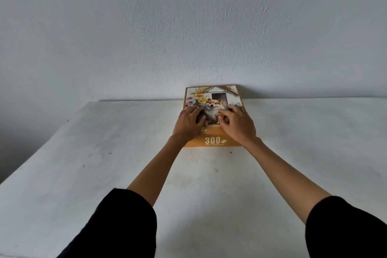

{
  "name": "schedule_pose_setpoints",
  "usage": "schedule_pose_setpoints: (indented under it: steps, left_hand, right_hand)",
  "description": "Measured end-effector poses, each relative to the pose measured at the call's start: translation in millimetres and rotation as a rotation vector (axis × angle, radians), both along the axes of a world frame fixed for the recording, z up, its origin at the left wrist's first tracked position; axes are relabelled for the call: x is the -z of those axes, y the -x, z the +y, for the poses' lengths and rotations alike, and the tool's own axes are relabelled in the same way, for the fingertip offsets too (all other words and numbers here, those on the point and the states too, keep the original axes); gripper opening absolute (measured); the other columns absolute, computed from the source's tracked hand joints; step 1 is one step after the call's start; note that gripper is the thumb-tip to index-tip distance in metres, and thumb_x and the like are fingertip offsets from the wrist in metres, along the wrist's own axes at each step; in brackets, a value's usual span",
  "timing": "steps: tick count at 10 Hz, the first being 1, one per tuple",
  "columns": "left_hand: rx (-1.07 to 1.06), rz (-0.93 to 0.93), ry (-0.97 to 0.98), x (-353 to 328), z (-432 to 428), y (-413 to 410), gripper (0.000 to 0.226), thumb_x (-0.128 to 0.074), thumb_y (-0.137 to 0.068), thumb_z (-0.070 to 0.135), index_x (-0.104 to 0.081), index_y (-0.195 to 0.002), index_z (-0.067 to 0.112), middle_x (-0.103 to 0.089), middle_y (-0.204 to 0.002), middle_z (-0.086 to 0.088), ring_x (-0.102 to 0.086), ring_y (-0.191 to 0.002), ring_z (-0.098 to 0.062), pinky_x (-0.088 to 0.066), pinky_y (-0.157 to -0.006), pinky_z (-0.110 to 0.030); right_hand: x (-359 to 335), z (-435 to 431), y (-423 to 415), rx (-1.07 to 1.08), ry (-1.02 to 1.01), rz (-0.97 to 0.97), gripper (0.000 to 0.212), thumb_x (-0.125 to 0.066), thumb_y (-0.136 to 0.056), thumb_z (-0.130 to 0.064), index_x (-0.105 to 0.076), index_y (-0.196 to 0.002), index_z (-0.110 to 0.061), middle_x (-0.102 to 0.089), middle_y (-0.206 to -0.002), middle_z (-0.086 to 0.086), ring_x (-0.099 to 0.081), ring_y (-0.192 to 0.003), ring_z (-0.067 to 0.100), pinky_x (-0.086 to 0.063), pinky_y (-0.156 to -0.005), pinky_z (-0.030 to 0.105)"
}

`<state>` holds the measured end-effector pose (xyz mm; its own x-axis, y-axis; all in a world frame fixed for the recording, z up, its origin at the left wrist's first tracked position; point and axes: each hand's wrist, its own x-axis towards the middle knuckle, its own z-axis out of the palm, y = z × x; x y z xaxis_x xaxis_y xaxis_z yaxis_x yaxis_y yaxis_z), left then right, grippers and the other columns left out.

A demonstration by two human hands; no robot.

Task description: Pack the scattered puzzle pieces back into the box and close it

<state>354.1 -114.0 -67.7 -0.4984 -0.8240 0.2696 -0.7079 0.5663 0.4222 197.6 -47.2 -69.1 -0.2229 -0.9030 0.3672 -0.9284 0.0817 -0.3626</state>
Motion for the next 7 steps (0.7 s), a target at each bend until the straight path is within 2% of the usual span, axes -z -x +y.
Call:
schedule_pose_setpoints:
  steps: [2, 5, 6, 7]
  left_hand:
    - [-0.001, 0.014, 0.002, 0, -12, -2, 0.043, -0.045, -0.094, 0.032, -0.045, -0.132, 0.012, -0.044, -0.141, -0.010, -0.040, -0.129, -0.026, -0.034, -0.105, -0.039]
    - [-0.002, -0.028, -0.018, -4, -6, -2, 0.044, -0.043, -0.095, 0.032, -0.042, -0.133, 0.012, -0.042, -0.142, -0.011, -0.038, -0.130, -0.027, -0.033, -0.107, -0.040]
    - [0.029, -0.038, -0.028, -6, -9, -1, 0.043, -0.043, -0.095, 0.030, -0.041, -0.134, 0.010, -0.041, -0.142, -0.012, -0.037, -0.131, -0.028, -0.031, -0.108, -0.041]
    - [0.108, 0.011, -0.016, -19, -12, -3, 0.042, -0.048, -0.093, 0.029, -0.043, -0.130, 0.011, -0.044, -0.139, -0.014, -0.044, -0.126, -0.030, -0.037, -0.105, -0.046]
  right_hand:
    - [4, -13, -1, -0.004, 0.026, 0.031, 0.035, -0.049, -0.087, -0.032, -0.060, -0.115, -0.014, -0.057, -0.119, 0.013, -0.048, -0.114, 0.031, -0.046, -0.090, 0.039]
    - [3, -10, -2, 0.011, 0.011, 0.030, 0.035, -0.049, -0.087, -0.032, -0.059, -0.116, -0.015, -0.057, -0.119, 0.012, -0.048, -0.113, 0.030, -0.044, -0.092, 0.039]
    - [1, -11, 0, -0.007, -0.022, 0.010, 0.035, -0.050, -0.088, -0.032, -0.058, -0.118, -0.016, -0.055, -0.122, 0.012, -0.046, -0.116, 0.030, -0.042, -0.094, 0.039]
    - [-19, -5, 2, -0.013, 0.014, -0.140, 0.036, -0.052, -0.089, -0.026, -0.054, -0.124, -0.017, -0.053, -0.128, 0.011, -0.044, -0.119, 0.029, -0.040, -0.094, 0.036]
